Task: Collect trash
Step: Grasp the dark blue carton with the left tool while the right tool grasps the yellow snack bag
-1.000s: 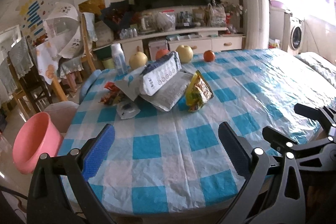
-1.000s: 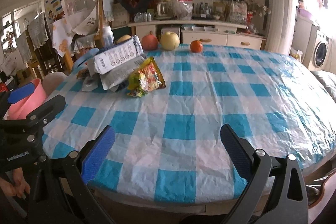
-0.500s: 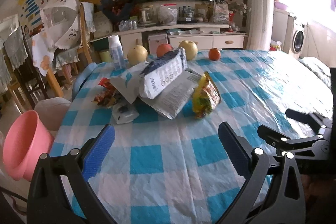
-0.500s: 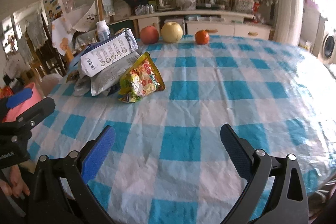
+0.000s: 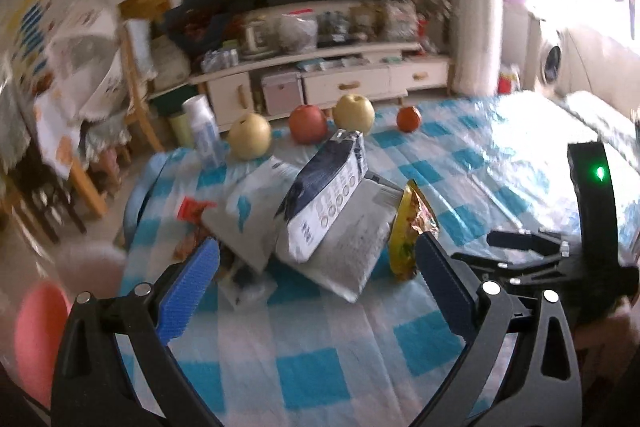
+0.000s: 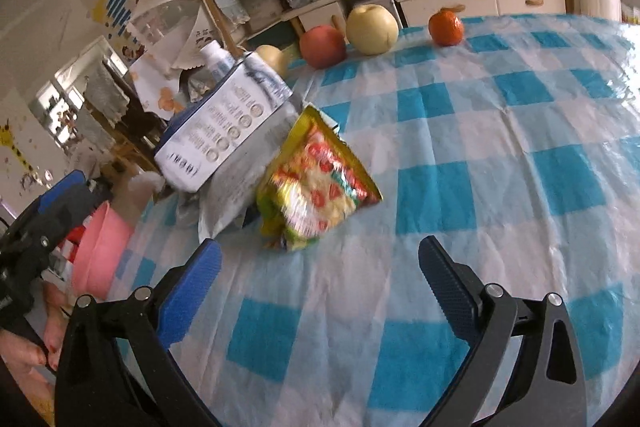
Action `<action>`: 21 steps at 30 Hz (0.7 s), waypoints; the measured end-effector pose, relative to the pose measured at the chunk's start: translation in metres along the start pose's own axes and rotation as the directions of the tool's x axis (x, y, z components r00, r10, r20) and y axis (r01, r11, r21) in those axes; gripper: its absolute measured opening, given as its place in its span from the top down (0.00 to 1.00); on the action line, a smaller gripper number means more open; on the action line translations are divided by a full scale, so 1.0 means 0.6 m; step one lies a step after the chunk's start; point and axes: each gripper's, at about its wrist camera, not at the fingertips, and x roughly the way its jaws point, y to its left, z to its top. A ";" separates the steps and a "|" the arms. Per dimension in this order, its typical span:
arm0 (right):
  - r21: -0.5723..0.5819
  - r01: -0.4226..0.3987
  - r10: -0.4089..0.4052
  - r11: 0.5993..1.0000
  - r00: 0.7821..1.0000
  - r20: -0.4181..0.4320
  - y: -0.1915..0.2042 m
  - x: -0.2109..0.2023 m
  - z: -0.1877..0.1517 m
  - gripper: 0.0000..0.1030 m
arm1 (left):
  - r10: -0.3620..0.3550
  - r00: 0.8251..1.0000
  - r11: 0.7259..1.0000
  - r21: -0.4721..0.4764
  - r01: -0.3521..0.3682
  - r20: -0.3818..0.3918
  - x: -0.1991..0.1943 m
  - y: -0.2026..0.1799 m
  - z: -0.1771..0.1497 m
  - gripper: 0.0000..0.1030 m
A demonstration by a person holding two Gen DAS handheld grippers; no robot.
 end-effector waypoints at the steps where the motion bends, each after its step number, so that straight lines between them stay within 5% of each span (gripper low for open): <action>1: 0.006 -0.006 0.006 1.000 1.000 -0.006 -0.002 0.005 0.004 0.08 | 0.000 1.000 1.000 0.027 0.000 -0.010 0.010 -0.003 0.006 0.09; 4: 0.014 -0.019 0.020 1.000 0.999 -0.040 -0.002 0.030 0.017 0.23 | 0.009 0.998 0.995 0.096 -0.004 -0.055 0.050 -0.009 0.027 0.20; 14: 0.016 -0.009 0.010 1.000 0.996 -0.087 0.003 0.079 0.039 0.23 | 0.038 0.986 0.990 0.138 -0.016 -0.162 0.151 -0.001 0.056 0.28; 21: 0.030 -0.011 0.014 0.999 0.995 -0.101 0.004 0.089 0.040 0.22 | 0.037 0.977 0.995 0.101 -0.016 -0.208 0.185 0.000 0.053 0.56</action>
